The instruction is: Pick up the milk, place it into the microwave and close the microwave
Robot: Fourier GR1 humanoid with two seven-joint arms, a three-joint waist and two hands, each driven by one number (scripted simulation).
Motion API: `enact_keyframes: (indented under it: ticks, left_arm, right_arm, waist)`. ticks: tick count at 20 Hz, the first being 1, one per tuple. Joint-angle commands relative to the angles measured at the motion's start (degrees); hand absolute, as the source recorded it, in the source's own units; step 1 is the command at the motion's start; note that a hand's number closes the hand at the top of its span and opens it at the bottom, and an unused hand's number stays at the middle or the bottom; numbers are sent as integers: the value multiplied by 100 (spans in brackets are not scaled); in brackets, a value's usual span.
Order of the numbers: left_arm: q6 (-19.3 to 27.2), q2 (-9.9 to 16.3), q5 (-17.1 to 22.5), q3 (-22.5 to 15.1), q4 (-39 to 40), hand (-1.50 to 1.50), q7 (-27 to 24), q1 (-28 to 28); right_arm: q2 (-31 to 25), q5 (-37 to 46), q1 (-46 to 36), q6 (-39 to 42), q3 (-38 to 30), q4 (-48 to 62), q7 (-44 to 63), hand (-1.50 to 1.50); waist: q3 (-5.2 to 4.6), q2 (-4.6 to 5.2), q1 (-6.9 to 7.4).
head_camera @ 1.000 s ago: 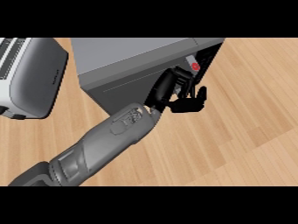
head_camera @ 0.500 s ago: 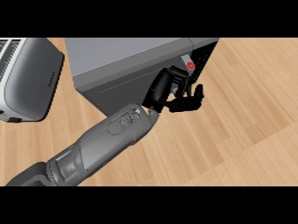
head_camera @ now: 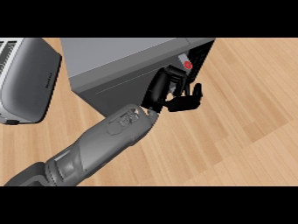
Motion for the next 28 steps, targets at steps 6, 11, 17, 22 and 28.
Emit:
enact_keyframes:
  ticks: [6, 11, 17, 22, 28]
  left_arm:
    - [-10, -362, 81, 12, 286, 150, 11, -603]
    - [80, -361, 115, -36, 297, 150, -33, -606]
    - [1037, -377, 539, 638, 795, 150, 77, -327]
    - [819, -382, 640, 539, 1040, 150, -33, -301]
    - [392, -34, 807, 284, 1296, 150, 10, -260]
  right_arm:
    - [-138, -330, -131, 95, -161, 107, 100, -150]
    - [-184, -503, -243, 108, -212, 120, 148, -150]
    - [-256, -645, -208, 54, -404, 144, 208, -150]
    - [-357, -732, -123, -19, -655, 131, 270, -150]
    - [-471, -801, -85, -110, -910, 13, 330, -150]
  waist:
    - [26, 88, -197]
    - [24, 85, -180]
    - [10, 37, 206]
    - [-3, 23, 400]
    - [-15, 34, 638]
